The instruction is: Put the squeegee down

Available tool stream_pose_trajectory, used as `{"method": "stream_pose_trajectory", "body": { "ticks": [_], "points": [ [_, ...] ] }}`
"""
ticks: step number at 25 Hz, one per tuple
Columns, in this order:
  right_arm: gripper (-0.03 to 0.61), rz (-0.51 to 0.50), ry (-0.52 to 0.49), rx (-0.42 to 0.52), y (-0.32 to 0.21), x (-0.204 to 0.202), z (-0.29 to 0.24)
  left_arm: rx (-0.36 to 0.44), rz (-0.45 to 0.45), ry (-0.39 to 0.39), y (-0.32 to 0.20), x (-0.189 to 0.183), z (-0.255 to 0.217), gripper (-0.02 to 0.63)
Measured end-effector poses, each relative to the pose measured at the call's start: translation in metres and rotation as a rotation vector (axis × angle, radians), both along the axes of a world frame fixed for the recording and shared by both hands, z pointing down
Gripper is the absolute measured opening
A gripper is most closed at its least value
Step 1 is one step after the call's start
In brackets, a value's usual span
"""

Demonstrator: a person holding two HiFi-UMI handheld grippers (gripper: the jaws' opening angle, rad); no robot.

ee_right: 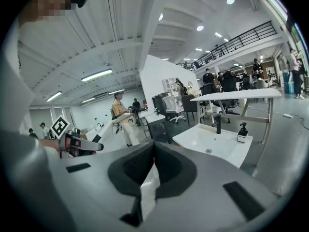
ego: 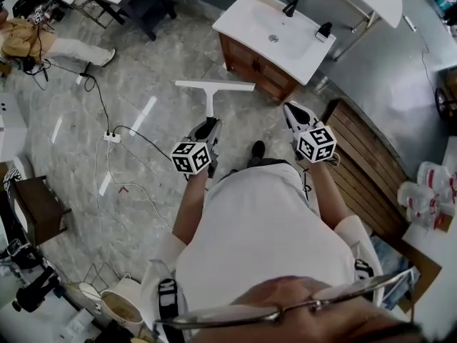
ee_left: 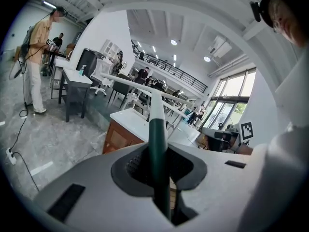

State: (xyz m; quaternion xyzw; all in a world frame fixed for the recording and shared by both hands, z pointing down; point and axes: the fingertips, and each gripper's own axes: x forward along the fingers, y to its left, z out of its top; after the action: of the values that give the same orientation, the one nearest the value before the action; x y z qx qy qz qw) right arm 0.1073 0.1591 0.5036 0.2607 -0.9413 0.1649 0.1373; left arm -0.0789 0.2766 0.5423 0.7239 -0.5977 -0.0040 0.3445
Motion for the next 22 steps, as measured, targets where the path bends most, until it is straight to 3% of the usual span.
{"method": "stream_pose_trajectory", "body": {
  "ticks": [22],
  "points": [
    [0.006, -0.027, -0.02, -0.077, -0.104, 0.011, 0.022, -0.015, -0.039, -0.002, -0.098, 0.019, -0.002, 0.06]
  ]
}}
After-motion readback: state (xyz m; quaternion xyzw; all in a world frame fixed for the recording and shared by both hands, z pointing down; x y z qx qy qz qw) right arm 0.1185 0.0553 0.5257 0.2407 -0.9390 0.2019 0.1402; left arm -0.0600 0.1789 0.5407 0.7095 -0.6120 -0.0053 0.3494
